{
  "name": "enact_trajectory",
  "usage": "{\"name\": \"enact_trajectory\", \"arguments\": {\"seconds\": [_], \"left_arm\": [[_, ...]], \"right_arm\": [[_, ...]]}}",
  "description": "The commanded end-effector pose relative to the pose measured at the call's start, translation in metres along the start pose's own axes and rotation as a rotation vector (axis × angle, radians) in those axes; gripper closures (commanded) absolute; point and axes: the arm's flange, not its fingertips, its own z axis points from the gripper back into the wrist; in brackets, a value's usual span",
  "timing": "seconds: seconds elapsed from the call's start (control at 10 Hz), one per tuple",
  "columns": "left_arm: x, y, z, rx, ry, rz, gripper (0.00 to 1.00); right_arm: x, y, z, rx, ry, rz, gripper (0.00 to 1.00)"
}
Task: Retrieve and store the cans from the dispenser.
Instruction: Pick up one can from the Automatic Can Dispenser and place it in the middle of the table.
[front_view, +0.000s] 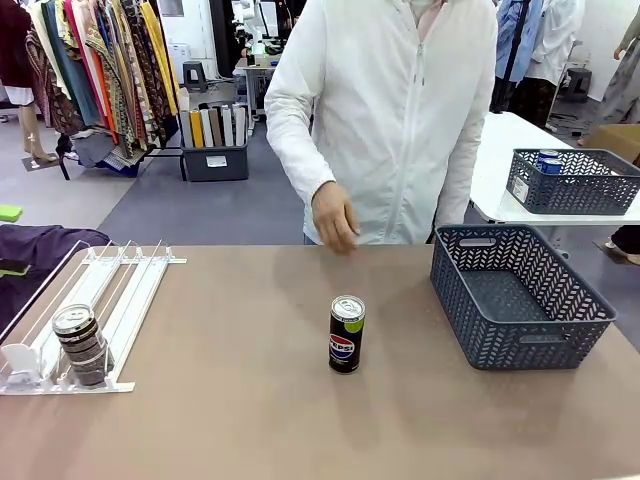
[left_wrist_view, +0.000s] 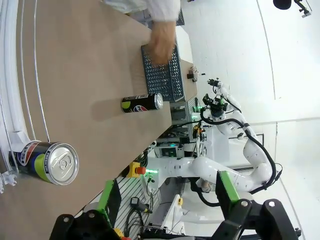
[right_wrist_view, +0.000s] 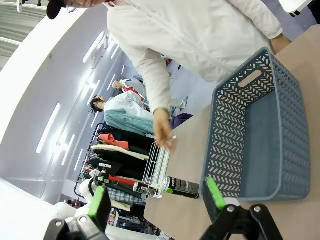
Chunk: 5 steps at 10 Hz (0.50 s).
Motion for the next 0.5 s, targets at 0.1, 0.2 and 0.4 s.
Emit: {"name": "enact_trajectory", "arguments": {"seconds": [0.1,0.2,0.4], "left_arm": [[0.000,0.000,0.000,0.000,0.000,0.000,0.00],[0.001,-0.003,-0.004,0.098,0.011,0.093,0.00],[-0.008,-0.025,-0.017,0.348,0.018,0.157,0.00]], "right_arm": [[0.003,0.004,0.000,0.014,-0.009,-0.002,0.00],[0.003,0.004,0.000,0.014,-0.009,-0.002,0.00],[0.003,0.004,0.000,0.014,-0.009,-0.002,0.00]]}}
